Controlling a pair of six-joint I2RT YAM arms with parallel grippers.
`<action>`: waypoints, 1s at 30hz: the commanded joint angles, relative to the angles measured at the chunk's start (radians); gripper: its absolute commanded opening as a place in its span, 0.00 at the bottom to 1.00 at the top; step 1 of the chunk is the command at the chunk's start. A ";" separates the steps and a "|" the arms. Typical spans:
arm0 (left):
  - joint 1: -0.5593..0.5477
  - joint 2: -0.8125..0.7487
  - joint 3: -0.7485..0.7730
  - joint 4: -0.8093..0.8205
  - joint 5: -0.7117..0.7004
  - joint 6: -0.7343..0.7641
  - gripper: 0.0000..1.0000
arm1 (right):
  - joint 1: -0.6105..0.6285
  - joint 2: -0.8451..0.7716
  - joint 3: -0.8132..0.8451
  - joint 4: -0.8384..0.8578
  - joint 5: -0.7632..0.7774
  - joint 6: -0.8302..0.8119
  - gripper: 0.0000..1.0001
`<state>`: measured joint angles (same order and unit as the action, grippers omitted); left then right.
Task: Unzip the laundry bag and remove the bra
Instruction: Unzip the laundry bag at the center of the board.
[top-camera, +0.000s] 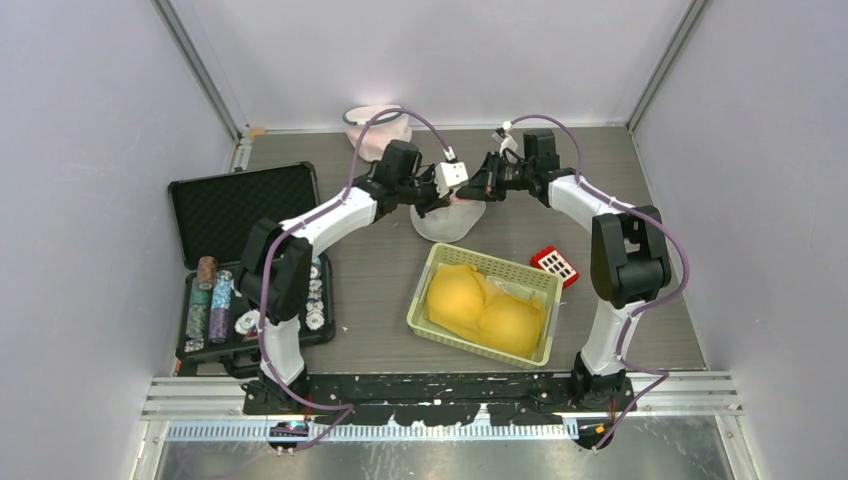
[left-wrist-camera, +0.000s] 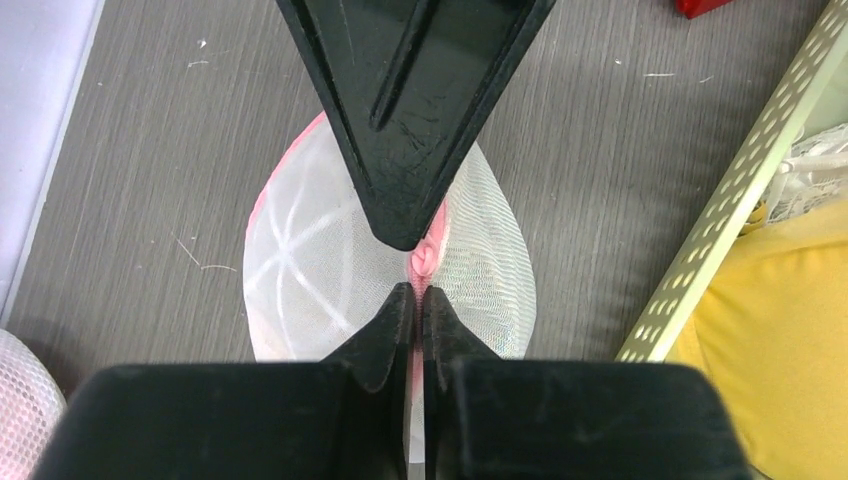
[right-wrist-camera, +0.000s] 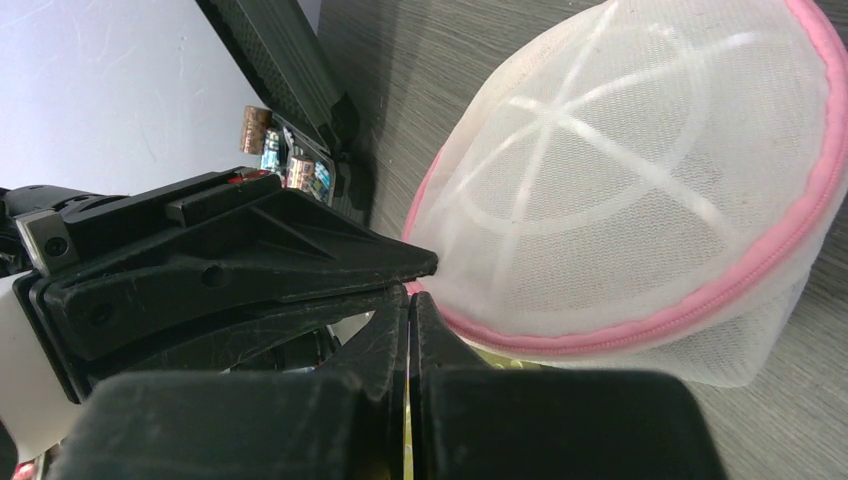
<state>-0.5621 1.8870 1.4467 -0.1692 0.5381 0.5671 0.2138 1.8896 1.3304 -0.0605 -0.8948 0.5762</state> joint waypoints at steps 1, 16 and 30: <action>0.019 -0.030 -0.031 0.022 -0.018 -0.014 0.00 | -0.008 -0.070 0.007 0.024 0.001 -0.014 0.01; 0.039 -0.102 -0.119 0.095 -0.023 0.066 0.11 | -0.064 -0.074 0.015 -0.025 -0.015 -0.043 0.01; -0.028 -0.080 -0.027 0.088 -0.008 0.055 0.38 | -0.029 -0.098 -0.002 0.018 -0.018 -0.012 0.01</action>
<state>-0.5751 1.8320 1.3506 -0.1081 0.5163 0.6189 0.1806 1.8565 1.3270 -0.0914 -0.8921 0.5529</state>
